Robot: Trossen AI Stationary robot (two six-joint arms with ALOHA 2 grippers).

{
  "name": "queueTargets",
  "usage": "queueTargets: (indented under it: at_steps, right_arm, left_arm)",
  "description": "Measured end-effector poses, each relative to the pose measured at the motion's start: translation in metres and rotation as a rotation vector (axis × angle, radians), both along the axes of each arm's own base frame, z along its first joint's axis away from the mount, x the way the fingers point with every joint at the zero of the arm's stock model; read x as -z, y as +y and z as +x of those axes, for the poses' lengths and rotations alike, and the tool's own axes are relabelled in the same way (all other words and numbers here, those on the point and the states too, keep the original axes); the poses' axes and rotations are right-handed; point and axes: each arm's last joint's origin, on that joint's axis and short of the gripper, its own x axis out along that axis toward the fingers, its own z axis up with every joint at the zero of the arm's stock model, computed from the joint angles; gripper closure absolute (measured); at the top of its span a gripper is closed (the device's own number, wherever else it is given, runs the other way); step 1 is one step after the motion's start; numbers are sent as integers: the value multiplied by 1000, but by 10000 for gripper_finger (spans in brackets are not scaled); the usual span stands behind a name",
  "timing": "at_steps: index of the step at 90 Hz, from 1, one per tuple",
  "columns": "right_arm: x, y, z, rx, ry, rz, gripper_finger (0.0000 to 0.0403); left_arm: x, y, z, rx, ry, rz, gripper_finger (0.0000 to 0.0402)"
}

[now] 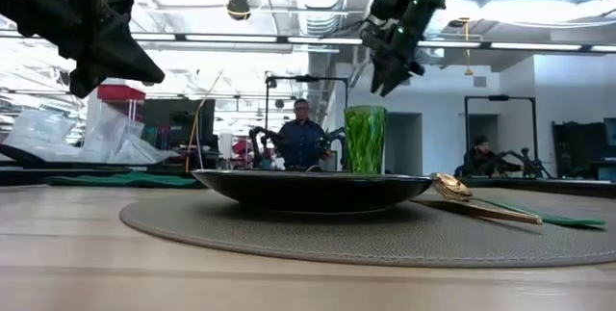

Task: Set table place
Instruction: Move the green cup on top of the gray placemat

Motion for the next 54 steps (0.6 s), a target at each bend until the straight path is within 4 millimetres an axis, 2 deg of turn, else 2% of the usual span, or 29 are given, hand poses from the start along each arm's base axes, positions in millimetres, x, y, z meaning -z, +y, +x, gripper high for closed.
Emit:
queueTargets:
  at_steps: [22,47,54]
  right_arm:
    - [8,-5,-1,-3,3,46,249]
    - [38,-10,8,-25,79,151,249]
    - [46,-10,8,-27,113,193,260]
  left_arm:
    - [0,0,0,-1,-5,-3,402]
    - [0,0,0,0,-2,1,402]
    - [0,0,0,0,-2,3,402]
